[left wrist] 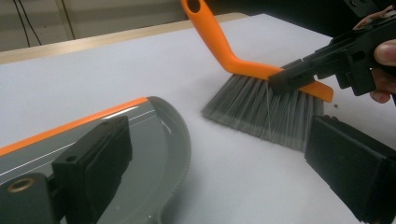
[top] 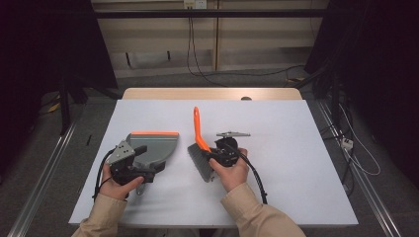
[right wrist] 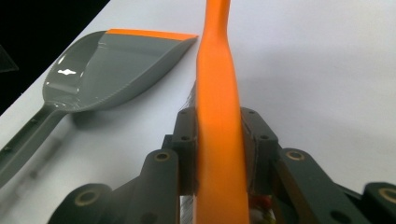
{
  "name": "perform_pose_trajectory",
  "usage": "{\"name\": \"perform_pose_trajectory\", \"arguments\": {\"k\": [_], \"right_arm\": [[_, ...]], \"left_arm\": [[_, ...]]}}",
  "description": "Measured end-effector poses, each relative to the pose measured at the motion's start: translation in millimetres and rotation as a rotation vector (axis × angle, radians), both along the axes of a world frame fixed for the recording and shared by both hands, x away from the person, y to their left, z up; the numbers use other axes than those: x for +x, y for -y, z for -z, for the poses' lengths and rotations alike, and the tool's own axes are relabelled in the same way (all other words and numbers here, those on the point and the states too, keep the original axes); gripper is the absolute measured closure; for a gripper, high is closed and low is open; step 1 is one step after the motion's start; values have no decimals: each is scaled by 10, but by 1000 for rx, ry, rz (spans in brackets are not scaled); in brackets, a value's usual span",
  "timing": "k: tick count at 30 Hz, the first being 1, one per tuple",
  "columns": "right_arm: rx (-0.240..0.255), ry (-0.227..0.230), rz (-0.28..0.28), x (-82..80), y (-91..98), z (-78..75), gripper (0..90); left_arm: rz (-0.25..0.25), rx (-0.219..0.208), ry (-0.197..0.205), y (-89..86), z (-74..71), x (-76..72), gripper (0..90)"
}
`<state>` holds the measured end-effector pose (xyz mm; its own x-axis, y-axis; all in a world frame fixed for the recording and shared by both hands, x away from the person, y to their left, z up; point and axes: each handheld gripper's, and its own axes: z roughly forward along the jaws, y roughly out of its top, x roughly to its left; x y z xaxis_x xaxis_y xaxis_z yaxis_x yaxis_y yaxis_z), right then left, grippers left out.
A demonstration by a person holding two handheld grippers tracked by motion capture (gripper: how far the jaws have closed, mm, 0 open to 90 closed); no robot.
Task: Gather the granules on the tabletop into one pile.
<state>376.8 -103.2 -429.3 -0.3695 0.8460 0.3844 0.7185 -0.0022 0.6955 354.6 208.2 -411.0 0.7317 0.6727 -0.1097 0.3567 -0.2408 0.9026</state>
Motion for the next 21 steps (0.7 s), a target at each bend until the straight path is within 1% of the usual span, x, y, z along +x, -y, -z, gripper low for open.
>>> {"name": "perform_pose_trajectory", "arguments": {"k": [2, 9, 13, 15, 21], "right_arm": [[1, -5, 2, -19, 41, -1, 704], [-5, -4, 13, -73, 159, -10, 705], [-8, -12, 16, -94, 207, -25, 705], [-12, -5, 12, -96, 222, -22, 705], [15, -12, 7, -87, 204, -41, 708]], "left_arm": [[-1, -1, -5, 5, 2, 1, 75], [4, 1, -3, 14, -1, 3, 75], [4, 0, -2, 17, -2, 1, 75], [2, 0, -2, 19, -2, 2, 75], [2, -4, -3, 26, -3, 4, 73]]}}
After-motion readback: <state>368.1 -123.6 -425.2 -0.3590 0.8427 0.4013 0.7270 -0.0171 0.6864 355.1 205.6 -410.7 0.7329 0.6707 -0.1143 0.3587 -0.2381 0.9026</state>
